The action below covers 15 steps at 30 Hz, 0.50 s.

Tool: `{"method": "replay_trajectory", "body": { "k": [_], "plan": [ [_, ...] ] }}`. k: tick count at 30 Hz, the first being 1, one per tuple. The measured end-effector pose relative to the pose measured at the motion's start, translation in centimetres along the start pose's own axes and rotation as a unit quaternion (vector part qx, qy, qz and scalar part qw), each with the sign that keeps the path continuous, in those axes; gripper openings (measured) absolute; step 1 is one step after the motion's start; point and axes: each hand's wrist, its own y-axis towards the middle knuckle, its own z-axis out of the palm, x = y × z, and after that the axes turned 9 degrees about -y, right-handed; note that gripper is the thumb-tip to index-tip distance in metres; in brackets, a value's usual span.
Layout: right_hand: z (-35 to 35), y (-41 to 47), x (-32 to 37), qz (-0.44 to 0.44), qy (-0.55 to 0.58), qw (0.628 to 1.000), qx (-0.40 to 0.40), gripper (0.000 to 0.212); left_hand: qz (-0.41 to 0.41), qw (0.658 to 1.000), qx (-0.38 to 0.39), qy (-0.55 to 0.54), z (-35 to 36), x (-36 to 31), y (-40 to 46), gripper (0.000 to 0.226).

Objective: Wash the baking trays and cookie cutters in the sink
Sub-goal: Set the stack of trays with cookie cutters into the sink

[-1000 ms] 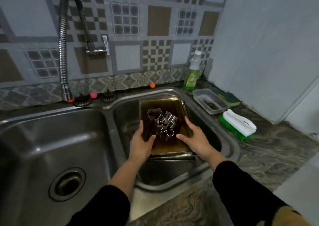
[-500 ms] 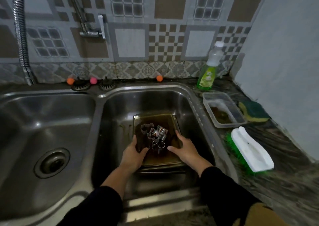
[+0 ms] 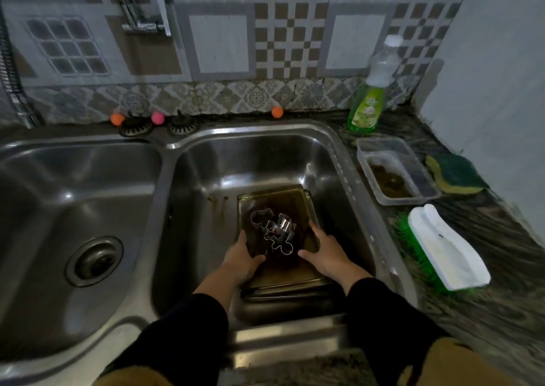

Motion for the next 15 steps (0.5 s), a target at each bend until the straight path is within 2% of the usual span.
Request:
{"method": "replay_trajectory", "body": {
  "k": [5,9,12,15],
  "plan": [
    [0.2,-0.2,-0.4,0.015,-0.031,0.997,0.063,0.088,-0.014,0.999,0.041,0.016,-0.3,1.1,0.6,0.09],
    [0.1,-0.2,0.1,0.024,0.0,0.996,0.087,0.086,-0.012,0.997,0.069,0.031,-0.8,1.4,1.1,0.095],
    [-0.4,-0.3,1.1,0.013,-0.042,0.998,0.045,0.078,0.004,0.993,0.079,0.087,-1.4,0.8,0.7,0.105],
    [-1.6,-1.0,3.2,-0.055,-0.047,0.997,-0.032,0.068,0.049,0.98,0.052,0.188,-2.4,0.2,0.7,0.112]
  ]
}}
